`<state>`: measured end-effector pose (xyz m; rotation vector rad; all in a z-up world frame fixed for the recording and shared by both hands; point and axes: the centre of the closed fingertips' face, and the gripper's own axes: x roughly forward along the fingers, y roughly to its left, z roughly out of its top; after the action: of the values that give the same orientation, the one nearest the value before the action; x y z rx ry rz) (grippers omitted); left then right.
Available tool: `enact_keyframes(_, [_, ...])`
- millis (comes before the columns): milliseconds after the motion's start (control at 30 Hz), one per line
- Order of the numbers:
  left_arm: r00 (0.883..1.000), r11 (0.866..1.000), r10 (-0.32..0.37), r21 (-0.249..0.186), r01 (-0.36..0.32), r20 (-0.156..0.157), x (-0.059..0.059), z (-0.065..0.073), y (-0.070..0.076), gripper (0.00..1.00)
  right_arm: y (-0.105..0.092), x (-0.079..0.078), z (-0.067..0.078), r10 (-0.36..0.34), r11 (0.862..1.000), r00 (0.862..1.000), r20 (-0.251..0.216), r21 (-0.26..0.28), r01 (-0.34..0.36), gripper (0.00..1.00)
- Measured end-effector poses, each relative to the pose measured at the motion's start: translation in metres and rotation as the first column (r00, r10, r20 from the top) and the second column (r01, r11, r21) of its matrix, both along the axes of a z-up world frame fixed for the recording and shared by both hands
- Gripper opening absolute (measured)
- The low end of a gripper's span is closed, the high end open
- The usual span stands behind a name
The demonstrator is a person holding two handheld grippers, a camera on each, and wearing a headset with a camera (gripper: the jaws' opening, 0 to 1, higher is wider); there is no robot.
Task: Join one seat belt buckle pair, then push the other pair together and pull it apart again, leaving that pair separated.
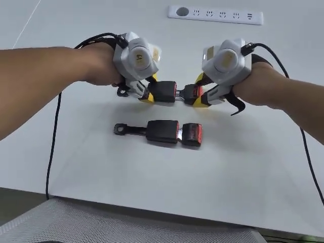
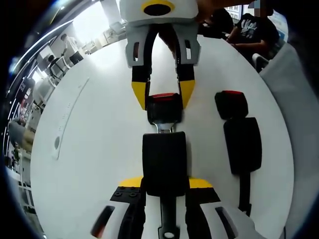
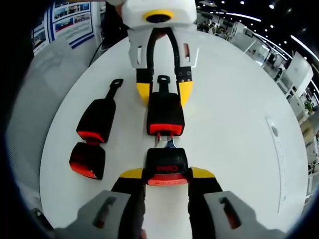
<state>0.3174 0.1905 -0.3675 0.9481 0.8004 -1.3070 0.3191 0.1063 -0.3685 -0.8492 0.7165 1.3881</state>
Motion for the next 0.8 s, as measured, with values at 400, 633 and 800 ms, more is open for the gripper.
enact_keyframes(400, [1.000, 1.000, 0.015, 0.009, -0.015, 0.004, 0.000, -0.001, 0.000, 0.29, 0.015, -0.001, 0.002, -0.025, 1.000, 1.000, -0.012, 0.014, 0.025, 0.31])
enact_keyframes(633, [1.000, 1.000, 0.018, 0.004, -0.018, 0.001, 0.001, 0.000, 0.000, 0.29, 0.014, 0.000, 0.000, -0.022, 1.000, 1.000, -0.007, 0.011, 0.022, 0.31])
enact_keyframes(800, [1.000, 1.000, 0.021, 0.009, -0.021, -0.001, 0.001, 0.000, -0.001, 0.30, 0.014, -0.002, 0.002, -0.025, 1.000, 1.000, 0.001, 0.006, 0.025, 0.31])
